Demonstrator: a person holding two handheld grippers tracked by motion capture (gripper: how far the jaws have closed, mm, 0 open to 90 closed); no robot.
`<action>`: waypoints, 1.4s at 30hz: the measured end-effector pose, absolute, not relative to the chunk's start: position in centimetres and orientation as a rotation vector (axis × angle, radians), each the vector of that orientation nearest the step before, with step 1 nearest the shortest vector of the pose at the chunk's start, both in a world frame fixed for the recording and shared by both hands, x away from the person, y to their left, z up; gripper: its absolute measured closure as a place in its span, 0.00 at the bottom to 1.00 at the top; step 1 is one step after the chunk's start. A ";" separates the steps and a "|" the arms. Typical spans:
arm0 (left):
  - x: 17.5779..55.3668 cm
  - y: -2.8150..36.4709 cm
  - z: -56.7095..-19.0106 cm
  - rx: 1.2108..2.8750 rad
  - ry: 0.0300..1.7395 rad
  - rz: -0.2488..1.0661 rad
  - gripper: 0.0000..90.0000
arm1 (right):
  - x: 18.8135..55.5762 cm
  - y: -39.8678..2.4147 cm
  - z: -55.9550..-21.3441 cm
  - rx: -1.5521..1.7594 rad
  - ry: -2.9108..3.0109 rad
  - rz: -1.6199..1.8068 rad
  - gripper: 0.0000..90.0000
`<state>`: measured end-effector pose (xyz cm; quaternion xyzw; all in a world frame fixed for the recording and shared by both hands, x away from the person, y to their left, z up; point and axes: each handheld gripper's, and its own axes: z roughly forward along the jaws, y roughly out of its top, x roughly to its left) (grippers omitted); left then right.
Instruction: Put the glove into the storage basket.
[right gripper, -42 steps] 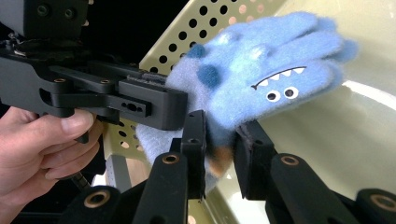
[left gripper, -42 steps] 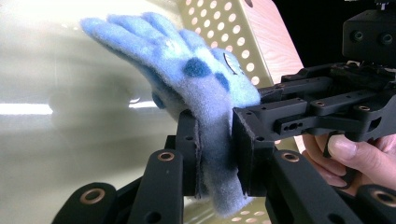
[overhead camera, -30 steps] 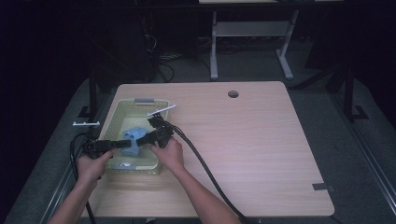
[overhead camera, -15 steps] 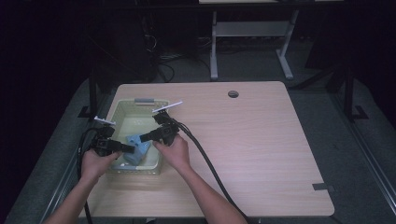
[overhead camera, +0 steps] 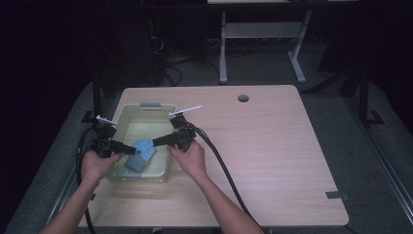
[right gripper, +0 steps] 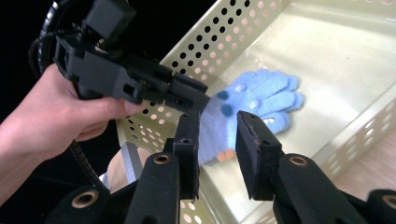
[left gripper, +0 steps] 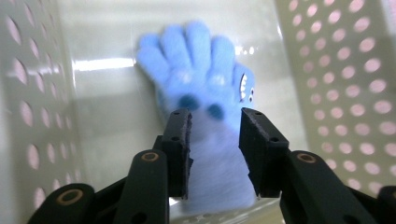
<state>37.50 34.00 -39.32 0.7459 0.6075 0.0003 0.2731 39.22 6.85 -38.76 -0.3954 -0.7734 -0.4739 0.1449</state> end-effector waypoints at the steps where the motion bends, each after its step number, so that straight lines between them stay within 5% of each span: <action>1: 37.6 34.0 -39.1 2.013 1.626 0.009 0.73 | 39.2 6.7 -38.7 -1.136 -2.230 -1.369 0.78; 5: 38.2 33.2 -39.4 2.077 1.642 0.025 0.83 | 39.0 6.2 -38.5 -1.131 -2.225 -1.377 0.78; 16: 39.4 31.6 -41.5 2.196 1.697 -0.035 0.83 | 38.8 4.6 -38.4 -1.131 -2.217 -1.386 0.79; 42: 38.3 30.6 -37.0 1.975 1.484 0.042 0.57 | 38.9 0.8 -37.9 -1.183 -2.188 -1.413 0.71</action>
